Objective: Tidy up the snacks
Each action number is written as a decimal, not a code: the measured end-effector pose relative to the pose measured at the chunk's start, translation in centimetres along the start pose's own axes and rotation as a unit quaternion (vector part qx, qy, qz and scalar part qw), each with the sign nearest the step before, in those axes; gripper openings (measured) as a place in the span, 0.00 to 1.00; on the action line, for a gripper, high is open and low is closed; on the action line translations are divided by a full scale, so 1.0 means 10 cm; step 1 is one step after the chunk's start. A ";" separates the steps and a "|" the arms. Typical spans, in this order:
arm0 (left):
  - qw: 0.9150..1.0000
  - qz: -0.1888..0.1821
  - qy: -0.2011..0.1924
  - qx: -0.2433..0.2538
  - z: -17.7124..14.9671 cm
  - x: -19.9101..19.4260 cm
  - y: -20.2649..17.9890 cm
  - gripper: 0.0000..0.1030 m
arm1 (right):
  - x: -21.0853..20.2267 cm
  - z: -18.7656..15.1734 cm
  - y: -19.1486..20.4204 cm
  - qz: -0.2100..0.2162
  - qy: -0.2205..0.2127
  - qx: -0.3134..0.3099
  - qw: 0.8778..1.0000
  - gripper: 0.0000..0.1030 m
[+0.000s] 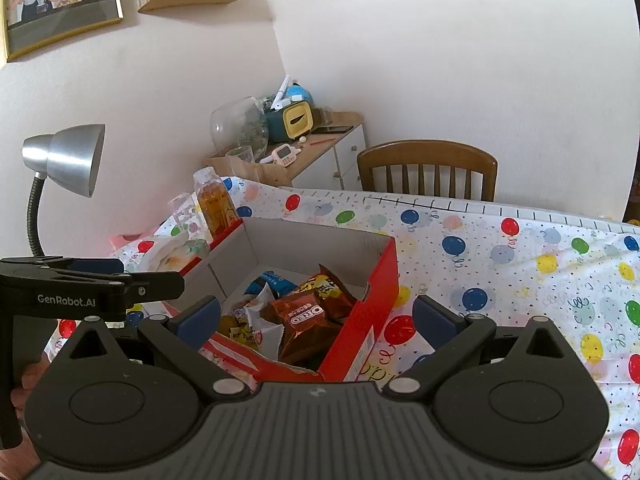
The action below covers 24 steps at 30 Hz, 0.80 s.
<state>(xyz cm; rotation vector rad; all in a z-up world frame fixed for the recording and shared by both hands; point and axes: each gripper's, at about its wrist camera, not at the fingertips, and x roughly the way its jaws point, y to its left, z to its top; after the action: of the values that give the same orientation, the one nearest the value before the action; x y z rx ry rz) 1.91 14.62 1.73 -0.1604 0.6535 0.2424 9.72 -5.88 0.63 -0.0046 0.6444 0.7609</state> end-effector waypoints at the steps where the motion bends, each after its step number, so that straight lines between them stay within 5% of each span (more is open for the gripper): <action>1: 1.000 0.000 0.000 0.000 0.00 0.00 0.00 1.00 | 0.00 0.00 0.00 0.000 -0.001 -0.001 1.000 1.00; 24: 1.000 0.008 0.005 -0.014 -0.07 -0.03 0.04 1.00 | 0.03 -0.03 0.03 -0.015 0.001 -0.005 1.000 1.00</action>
<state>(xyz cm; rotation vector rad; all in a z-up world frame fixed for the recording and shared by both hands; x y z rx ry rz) 1.16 14.78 1.33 -0.1843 0.6613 0.2658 9.51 -5.54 0.26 -0.0244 0.6407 0.7344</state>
